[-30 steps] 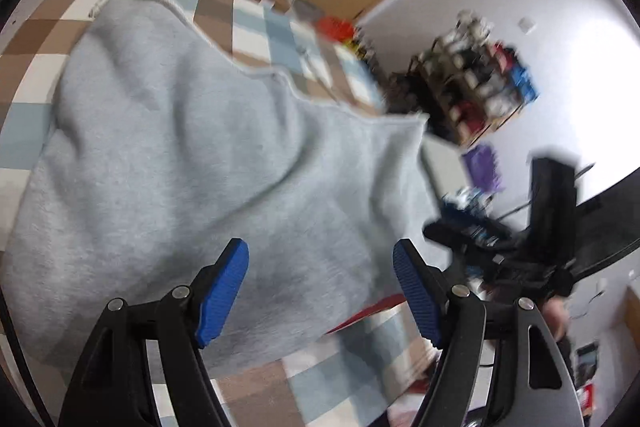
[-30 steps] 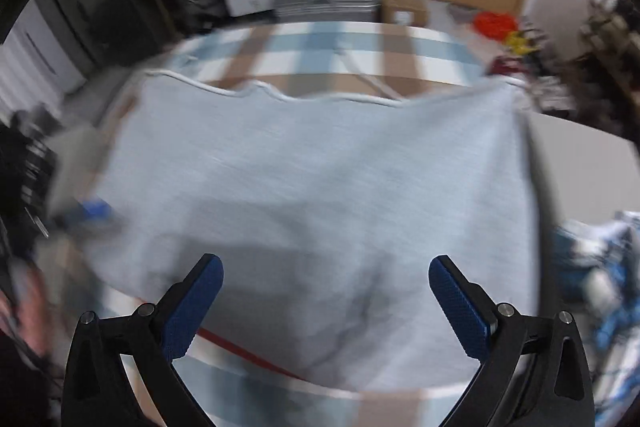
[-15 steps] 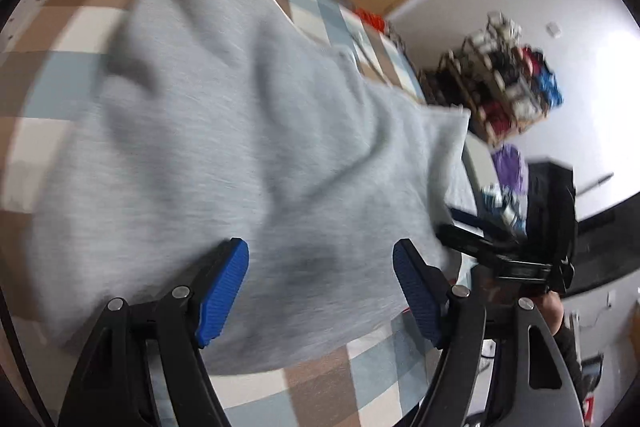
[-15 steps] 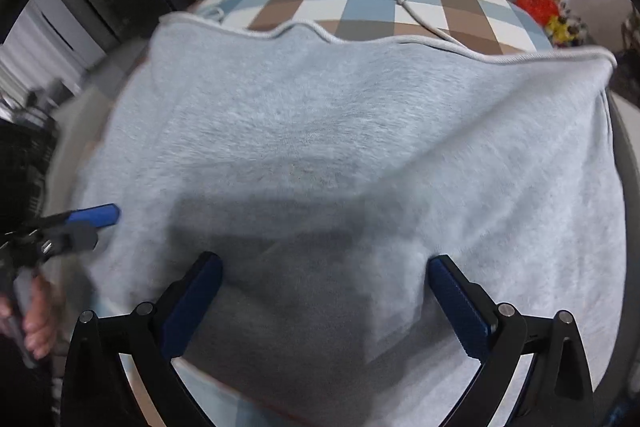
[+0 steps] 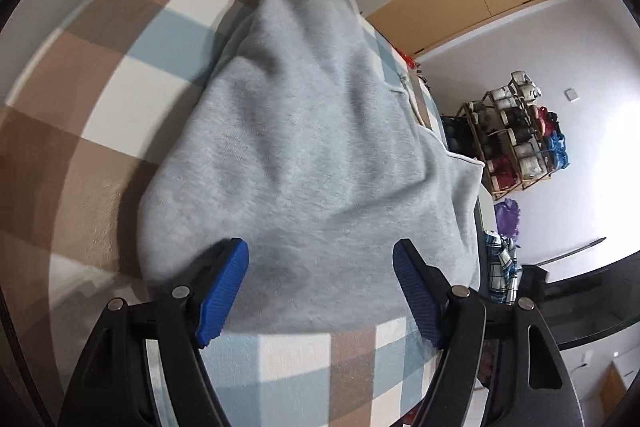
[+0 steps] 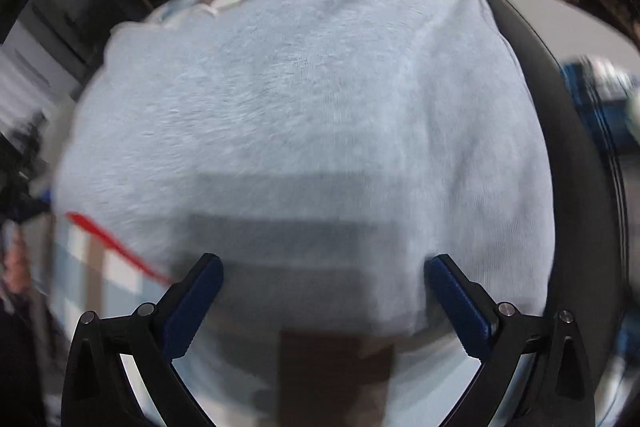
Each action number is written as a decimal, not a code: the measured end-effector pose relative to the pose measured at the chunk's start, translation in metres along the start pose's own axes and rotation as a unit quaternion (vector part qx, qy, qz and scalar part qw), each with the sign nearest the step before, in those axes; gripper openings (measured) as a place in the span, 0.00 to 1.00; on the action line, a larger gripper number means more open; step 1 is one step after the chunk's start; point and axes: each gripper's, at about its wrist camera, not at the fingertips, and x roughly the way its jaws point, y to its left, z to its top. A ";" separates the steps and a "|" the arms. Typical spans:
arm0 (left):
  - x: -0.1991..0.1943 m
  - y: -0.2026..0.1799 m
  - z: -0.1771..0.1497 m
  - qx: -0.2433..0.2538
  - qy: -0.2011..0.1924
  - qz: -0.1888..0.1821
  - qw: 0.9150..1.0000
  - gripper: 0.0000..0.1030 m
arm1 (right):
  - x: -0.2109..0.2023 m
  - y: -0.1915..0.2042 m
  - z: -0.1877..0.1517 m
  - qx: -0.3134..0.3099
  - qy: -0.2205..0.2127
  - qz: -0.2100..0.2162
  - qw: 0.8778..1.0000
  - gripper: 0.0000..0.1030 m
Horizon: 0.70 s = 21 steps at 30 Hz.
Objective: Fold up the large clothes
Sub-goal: 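Press and smooth the folded grey hoodie with both grippers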
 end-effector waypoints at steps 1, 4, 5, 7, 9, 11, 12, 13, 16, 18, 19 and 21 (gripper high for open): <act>-0.005 -0.006 -0.002 0.009 -0.002 -0.006 1.000 0.68 | -0.008 -0.004 -0.005 0.015 -0.009 0.018 1.000 1.00; -0.007 -0.033 -0.009 0.048 0.000 -0.027 0.998 0.68 | -0.033 -0.024 -0.026 0.082 -0.045 0.088 0.992 1.00; -0.005 -0.047 -0.013 0.066 0.006 -0.036 0.997 0.68 | -0.037 -0.032 -0.034 0.105 -0.054 0.114 0.986 1.00; 0.005 -0.073 -0.021 0.100 0.016 -0.036 0.994 0.68 | -0.040 -0.047 -0.050 0.155 -0.064 0.159 0.973 1.00; 0.020 -0.101 -0.029 0.141 0.025 -0.026 0.989 0.68 | -0.035 -0.060 -0.060 0.199 -0.060 0.189 0.960 1.00; 0.037 -0.126 -0.037 0.178 0.034 -0.004 0.984 0.68 | -0.023 -0.074 -0.059 0.235 -0.049 0.206 0.949 1.00; 0.039 -0.128 -0.038 0.189 0.036 0.002 0.981 0.69 | -0.019 -0.079 -0.059 0.251 -0.049 0.214 0.943 1.00; 0.045 -0.135 -0.040 0.203 0.036 0.012 0.978 0.68 | -0.017 -0.085 -0.059 0.264 -0.053 0.221 0.937 1.00; 0.060 -0.147 -0.045 0.239 0.036 0.053 0.969 0.69 | -0.011 -0.085 -0.057 0.295 -0.066 0.232 0.925 1.00; 0.064 -0.147 -0.048 0.253 0.033 0.089 0.963 0.69 | -0.004 -0.087 -0.046 0.299 -0.071 0.232 0.923 1.00; 0.071 -0.147 -0.049 0.256 0.032 0.106 0.960 0.69 | -0.002 -0.087 -0.041 0.298 -0.075 0.229 0.924 1.00; 0.075 -0.147 -0.052 0.263 0.023 0.116 0.958 0.69 | -0.002 -0.083 -0.035 0.297 -0.084 0.219 0.926 1.00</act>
